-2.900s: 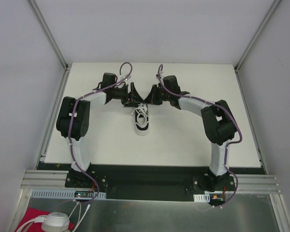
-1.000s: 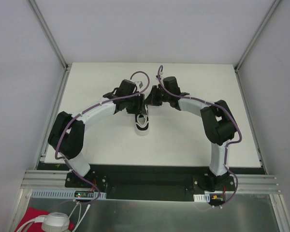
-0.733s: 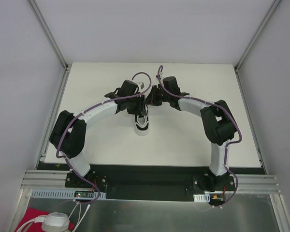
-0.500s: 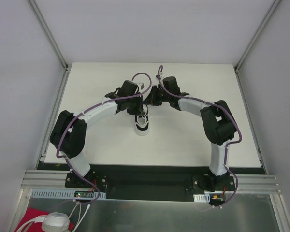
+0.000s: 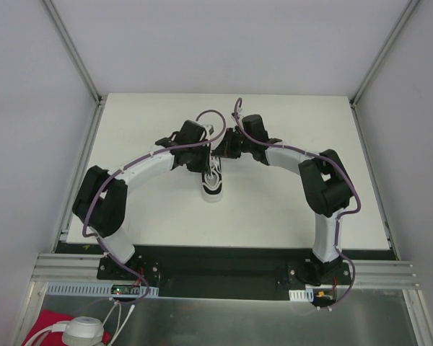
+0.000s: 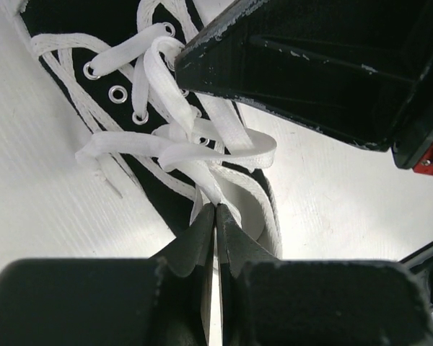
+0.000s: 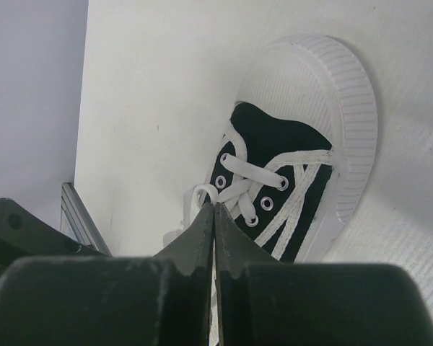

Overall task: Tie the shoes
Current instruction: Tie the shoelace on the shoe.

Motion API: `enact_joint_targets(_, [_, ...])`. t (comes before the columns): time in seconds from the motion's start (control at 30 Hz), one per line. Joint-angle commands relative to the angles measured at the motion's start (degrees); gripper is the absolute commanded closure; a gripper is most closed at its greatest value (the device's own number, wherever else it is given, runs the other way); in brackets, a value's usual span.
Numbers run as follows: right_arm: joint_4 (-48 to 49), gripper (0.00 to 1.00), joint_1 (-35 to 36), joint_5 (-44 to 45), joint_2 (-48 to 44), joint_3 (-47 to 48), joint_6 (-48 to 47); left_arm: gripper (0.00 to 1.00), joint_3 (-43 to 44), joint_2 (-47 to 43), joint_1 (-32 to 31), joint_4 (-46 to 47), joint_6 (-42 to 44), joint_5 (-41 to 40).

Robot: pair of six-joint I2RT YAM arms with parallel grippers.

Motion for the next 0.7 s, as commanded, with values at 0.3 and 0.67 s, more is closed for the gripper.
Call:
enact_joint_targets(0.3, [3.3, 0.99, 0.3, -1.3, 0.2, -0.6, 0.5, 1.00, -4.2, -9.1, 2.9, -1.5, 0.5, -1.5])
enact_joint_targets(0.67, [3.5, 0.99, 0.4, -1.3, 0.2, -0.7, 0.6, 1.00, -7.0, -9.7, 3.5, -1.5, 1.1, -0.4])
